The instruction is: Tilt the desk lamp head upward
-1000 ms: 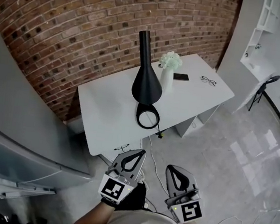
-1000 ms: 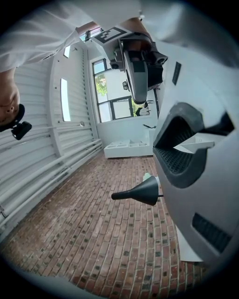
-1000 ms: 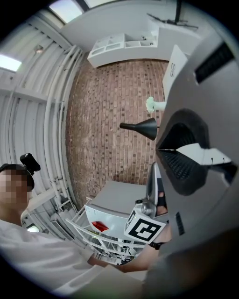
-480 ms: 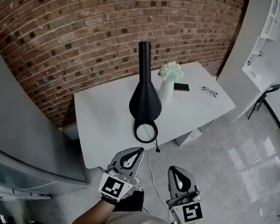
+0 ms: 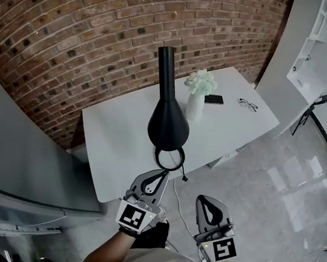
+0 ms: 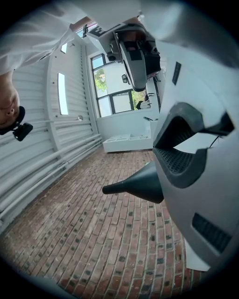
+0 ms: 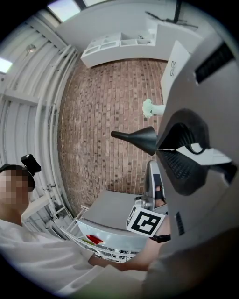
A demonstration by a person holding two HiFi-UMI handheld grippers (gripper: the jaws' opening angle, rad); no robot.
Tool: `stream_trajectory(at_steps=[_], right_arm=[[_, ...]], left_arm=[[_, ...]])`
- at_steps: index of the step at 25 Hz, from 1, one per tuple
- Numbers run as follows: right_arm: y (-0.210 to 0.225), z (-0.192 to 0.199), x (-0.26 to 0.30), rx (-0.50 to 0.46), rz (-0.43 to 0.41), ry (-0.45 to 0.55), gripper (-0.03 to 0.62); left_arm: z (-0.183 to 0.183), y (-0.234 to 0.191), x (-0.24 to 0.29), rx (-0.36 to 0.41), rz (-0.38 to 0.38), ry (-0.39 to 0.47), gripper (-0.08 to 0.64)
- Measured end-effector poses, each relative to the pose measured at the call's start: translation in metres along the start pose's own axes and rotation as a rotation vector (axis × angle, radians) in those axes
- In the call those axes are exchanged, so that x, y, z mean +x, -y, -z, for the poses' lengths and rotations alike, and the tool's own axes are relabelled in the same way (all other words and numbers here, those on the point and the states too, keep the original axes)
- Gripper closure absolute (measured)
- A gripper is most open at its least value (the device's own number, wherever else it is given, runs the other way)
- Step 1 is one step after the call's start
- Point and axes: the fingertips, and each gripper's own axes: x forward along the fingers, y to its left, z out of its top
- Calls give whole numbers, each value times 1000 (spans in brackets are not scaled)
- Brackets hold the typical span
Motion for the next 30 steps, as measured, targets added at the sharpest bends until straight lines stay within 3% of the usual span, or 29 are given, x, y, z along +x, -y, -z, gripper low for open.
stream_trajectory(at_steps=[23, 30], right_arm=[[30, 13, 66, -2, -15, -75, 575], [39, 13, 86, -7, -9, -92, 575]], left_arm=[[66, -47, 65, -56, -16, -56, 554], [56, -63, 85, -32, -17, 12, 554]])
